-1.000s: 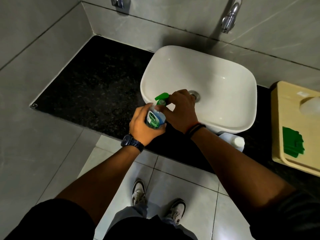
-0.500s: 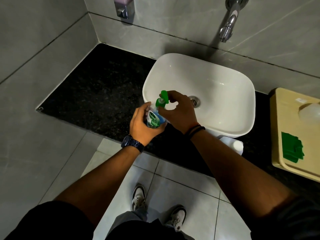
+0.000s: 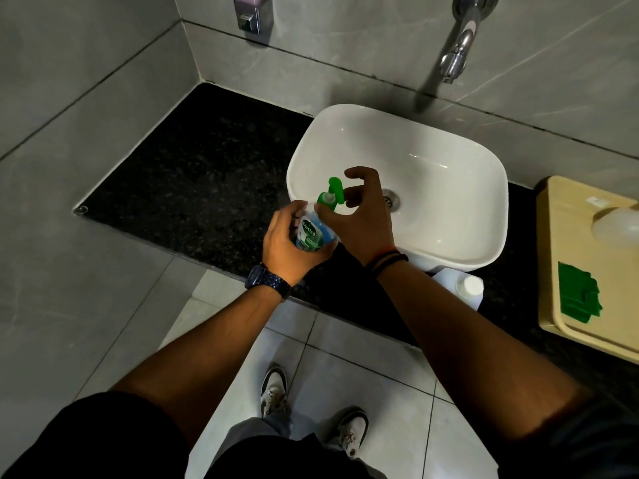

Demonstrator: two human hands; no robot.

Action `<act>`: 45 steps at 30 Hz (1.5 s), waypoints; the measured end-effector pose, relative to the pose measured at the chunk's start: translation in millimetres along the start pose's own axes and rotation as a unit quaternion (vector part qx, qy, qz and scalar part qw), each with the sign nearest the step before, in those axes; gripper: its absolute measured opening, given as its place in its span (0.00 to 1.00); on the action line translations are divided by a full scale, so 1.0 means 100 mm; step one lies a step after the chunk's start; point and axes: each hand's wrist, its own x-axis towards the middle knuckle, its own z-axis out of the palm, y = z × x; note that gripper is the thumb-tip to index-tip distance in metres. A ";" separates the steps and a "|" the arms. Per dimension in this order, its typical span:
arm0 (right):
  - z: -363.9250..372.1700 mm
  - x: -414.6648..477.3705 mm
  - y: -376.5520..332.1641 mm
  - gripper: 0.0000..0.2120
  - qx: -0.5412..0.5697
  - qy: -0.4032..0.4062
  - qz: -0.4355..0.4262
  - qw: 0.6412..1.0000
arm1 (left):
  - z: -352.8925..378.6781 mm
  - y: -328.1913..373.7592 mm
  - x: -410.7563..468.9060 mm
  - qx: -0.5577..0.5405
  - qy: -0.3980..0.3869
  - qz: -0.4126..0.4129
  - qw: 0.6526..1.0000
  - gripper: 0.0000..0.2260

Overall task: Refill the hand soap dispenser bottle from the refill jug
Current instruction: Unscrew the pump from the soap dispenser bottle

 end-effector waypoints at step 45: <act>-0.01 -0.06 -0.08 0.29 0.059 0.036 0.024 0.997 | 0.07 0.09 0.05 -0.026 -0.003 -0.018 1.000 0.34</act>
